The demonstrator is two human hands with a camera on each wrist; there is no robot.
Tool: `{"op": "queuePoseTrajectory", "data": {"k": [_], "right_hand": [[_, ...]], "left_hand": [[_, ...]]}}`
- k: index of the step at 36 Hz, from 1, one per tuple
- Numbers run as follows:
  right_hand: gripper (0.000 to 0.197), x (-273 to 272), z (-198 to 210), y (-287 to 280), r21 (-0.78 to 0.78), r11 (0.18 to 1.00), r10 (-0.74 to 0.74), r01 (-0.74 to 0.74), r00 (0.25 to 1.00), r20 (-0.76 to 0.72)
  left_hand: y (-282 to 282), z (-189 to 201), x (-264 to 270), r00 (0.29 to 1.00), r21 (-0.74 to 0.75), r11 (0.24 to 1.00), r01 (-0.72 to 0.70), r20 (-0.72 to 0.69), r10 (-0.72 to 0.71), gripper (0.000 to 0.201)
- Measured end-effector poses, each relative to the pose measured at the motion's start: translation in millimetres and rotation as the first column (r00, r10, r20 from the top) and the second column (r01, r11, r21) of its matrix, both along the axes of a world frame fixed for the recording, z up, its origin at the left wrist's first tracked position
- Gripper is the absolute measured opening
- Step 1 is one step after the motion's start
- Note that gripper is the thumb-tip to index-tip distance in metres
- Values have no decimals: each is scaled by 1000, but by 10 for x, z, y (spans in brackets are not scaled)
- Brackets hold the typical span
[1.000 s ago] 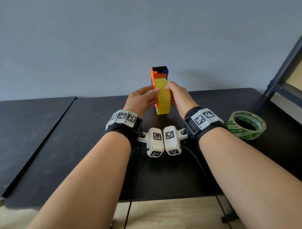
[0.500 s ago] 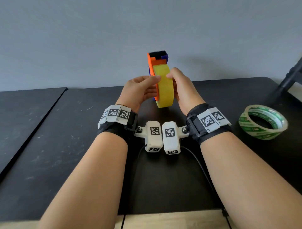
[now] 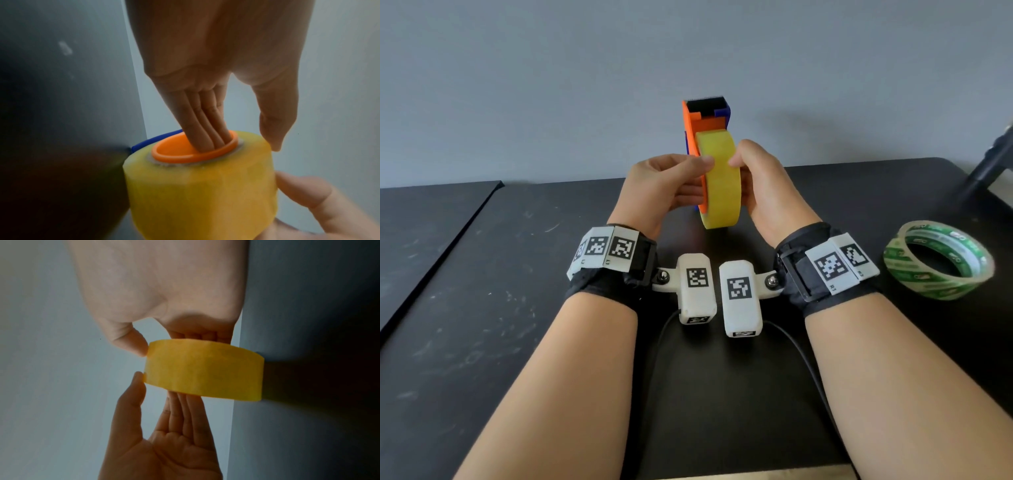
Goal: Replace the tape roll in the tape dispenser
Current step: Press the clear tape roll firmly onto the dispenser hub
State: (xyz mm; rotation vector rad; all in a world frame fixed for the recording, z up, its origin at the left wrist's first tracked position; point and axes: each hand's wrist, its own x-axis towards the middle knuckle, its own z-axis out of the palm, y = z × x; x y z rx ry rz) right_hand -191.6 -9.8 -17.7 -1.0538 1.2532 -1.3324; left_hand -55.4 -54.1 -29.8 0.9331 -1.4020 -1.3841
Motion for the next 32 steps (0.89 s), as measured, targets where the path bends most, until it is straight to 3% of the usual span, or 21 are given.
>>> {"op": "queuePoseTrajectory", "data": {"k": [2, 6, 8, 11, 14, 20, 23, 25, 29, 32], "right_hand": [[85, -5, 9, 24, -2, 1000, 15, -15, 1000, -18], [85, -13, 23, 72, -3, 1000, 6, -7, 999, -45], [77, -24, 30, 90, 5, 1000, 3, -3, 999, -52], [47, -27, 30, 103, 13, 999, 33, -32, 998, -56], [56, -37, -10, 52, 15, 999, 31, -30, 997, -74], [52, -22, -17, 27, 2, 1000, 11, -11, 996, -86], [77, -16, 10, 48, 8, 999, -48, 49, 995, -91], [89, -27, 2, 36, 11, 997, -78, 80, 992, -100], [58, -29, 5, 30, 25, 997, -71, 74, 993, -91], [57, -36, -9, 29, 27, 998, -49, 52, 993, -103]], "left_hand": [[12, 0, 4, 1000, -4, 1000, 0, -1, 0, 10], [24, 8, 3, 1000, -2, 1000, -11, -12, 11, 16], [29, 14, -4, 1000, -2, 1000, -18, -12, 18, 25], [46, 25, -33, 999, -6, 999, -35, -6, 35, 21], [47, 32, -39, 998, -7, 998, -59, -6, 59, 21], [27, 26, -43, 996, -20, 996, -84, -8, 84, 26], [23, 19, -32, 999, 0, 999, -36, -4, 36, 35], [29, 24, -20, 1000, 11, 1000, 29, 3, -29, 30], [40, 24, -3, 993, 20, 992, 122, 0, -122, 31], [49, 32, 5, 993, 14, 993, 114, 9, -115, 31]]}}
